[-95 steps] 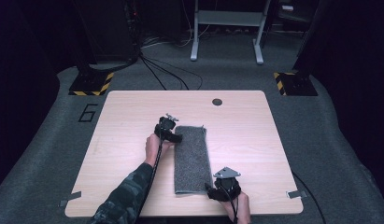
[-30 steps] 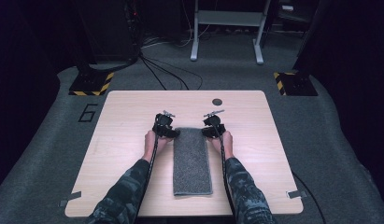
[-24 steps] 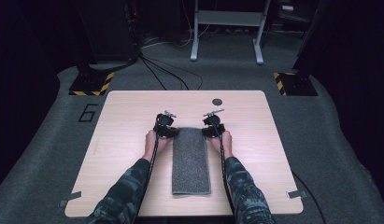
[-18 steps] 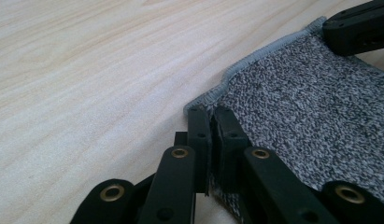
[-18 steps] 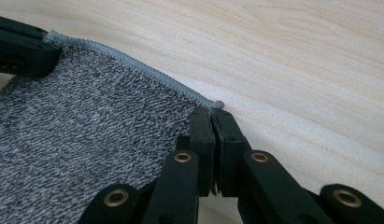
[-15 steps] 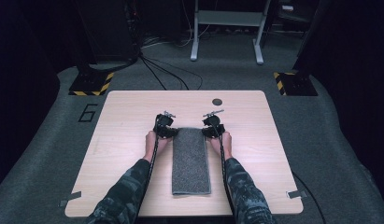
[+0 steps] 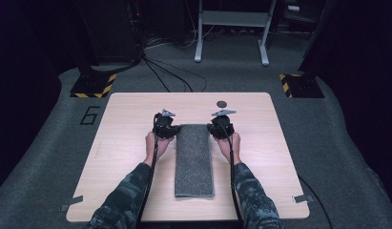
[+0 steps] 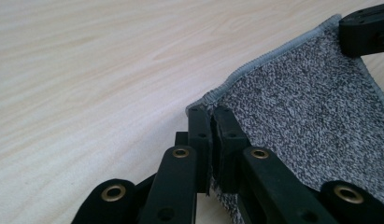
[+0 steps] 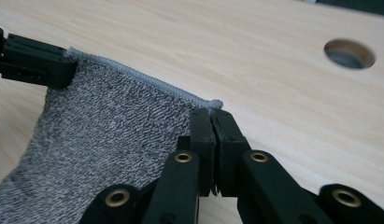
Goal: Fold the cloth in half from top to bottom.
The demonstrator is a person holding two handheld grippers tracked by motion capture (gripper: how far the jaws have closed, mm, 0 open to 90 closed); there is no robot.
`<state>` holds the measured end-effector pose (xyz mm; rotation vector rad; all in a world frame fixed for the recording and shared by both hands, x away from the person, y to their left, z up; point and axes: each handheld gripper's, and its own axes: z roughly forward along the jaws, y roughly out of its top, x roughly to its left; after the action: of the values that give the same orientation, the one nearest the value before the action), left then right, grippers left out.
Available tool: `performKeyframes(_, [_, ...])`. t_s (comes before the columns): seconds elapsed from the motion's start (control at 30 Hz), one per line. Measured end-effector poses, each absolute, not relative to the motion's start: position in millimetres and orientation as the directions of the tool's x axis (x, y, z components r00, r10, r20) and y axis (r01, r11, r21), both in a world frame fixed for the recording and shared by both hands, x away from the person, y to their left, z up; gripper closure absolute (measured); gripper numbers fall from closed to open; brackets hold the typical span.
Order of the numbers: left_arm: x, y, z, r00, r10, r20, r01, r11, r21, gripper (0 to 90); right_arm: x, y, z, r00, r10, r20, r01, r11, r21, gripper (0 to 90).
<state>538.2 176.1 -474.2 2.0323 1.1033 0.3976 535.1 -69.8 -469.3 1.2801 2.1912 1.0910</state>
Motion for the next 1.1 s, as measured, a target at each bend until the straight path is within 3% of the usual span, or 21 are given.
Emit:
performKeyframes(0.67, [535.5, 178.7, -440.0, 0.549, 0.834, -0.048, 0.496, -0.280, 0.822, 86.6, 530.8, -68.5, -433.7, -0.531, 0.847, 0.023, 0.450, 0.258, 0.855, 88.2])
performKeyframes(0.87, [534.4, 178.7, -424.8, 0.561, 0.828, 0.016, 0.447, -0.319, 0.836, 86.1, 528.5, -69.4, -420.0, -0.537, 0.843, 0.023, 0.411, 0.238, 0.880, 88.2])
performKeyframes(1.1, [521.3, 178.1, -425.2, 0.575, 0.818, -0.004, 0.427, -0.296, 0.854, 86.0, 518.2, -70.5, -416.2, -0.555, 0.832, 0.024, 0.393, 0.237, 0.888, 88.2])
